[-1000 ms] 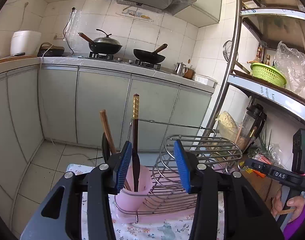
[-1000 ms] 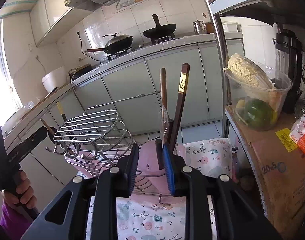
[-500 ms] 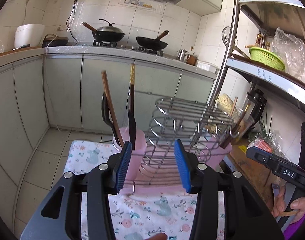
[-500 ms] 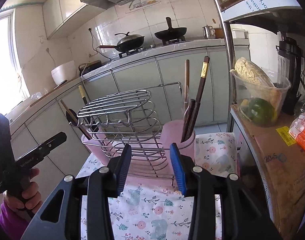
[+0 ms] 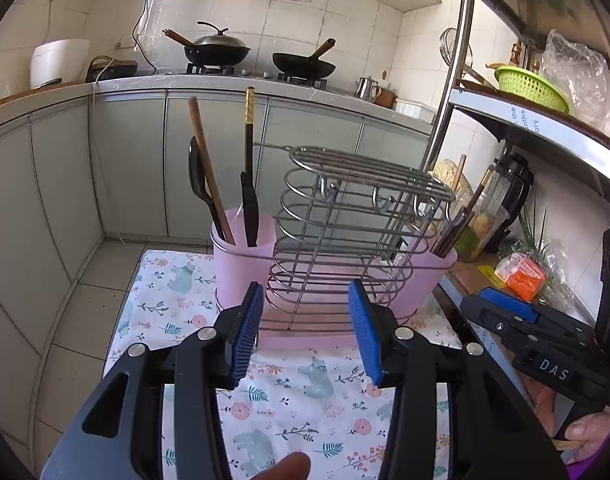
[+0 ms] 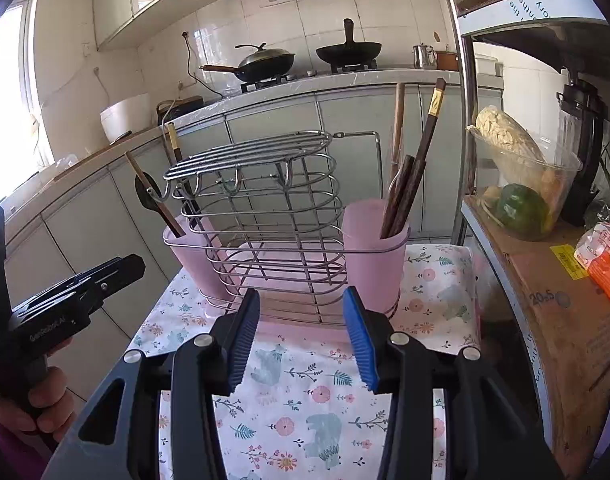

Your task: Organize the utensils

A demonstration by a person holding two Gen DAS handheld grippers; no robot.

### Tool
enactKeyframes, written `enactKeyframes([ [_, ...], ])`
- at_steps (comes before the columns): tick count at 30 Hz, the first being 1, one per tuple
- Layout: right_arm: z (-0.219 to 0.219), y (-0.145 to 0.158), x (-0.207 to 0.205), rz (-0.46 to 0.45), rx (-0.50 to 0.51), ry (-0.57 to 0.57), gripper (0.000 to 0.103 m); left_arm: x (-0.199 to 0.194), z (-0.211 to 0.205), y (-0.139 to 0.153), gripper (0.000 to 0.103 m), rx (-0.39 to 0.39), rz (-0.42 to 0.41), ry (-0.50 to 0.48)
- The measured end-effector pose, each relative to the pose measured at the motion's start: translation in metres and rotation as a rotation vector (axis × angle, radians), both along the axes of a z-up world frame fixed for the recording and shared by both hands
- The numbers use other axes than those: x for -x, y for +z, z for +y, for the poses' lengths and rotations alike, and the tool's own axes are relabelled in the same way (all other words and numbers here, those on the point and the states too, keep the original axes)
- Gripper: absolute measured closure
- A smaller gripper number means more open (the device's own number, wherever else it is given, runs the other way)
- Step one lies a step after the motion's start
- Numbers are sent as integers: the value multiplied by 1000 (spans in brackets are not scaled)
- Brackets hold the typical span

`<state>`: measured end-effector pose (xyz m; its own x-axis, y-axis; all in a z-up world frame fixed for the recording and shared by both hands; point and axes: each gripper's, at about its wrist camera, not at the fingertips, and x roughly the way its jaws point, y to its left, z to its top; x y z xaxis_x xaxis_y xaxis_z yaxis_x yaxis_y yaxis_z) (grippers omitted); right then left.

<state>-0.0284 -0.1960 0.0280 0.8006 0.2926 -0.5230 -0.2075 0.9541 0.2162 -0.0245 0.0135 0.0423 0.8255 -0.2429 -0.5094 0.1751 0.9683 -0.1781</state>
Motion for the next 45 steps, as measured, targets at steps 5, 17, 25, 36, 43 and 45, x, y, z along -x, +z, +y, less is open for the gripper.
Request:
enactKeyframes([
  [5, 4, -7, 4, 7, 10, -13, 60, 4, -7, -4, 58, -22, 9, 8],
  [17, 14, -12, 6, 7, 32, -19, 60, 6, -15, -10, 58, -60, 29, 30],
  [25, 20, -15, 6, -1, 49, -19, 60, 3, -15, -14, 58, -61, 46, 51],
  [36, 23, -18, 3, 9, 56, -15, 60, 2, -18, -17, 58, -69, 53, 53],
  [43, 23, -21, 0, 17, 59, -11, 60, 1, -19, -18, 58, -71, 56, 54],
  [45, 23, -21, 0, 17, 59, -10, 60, 0, -19, -19, 58, -72, 56, 54],
])
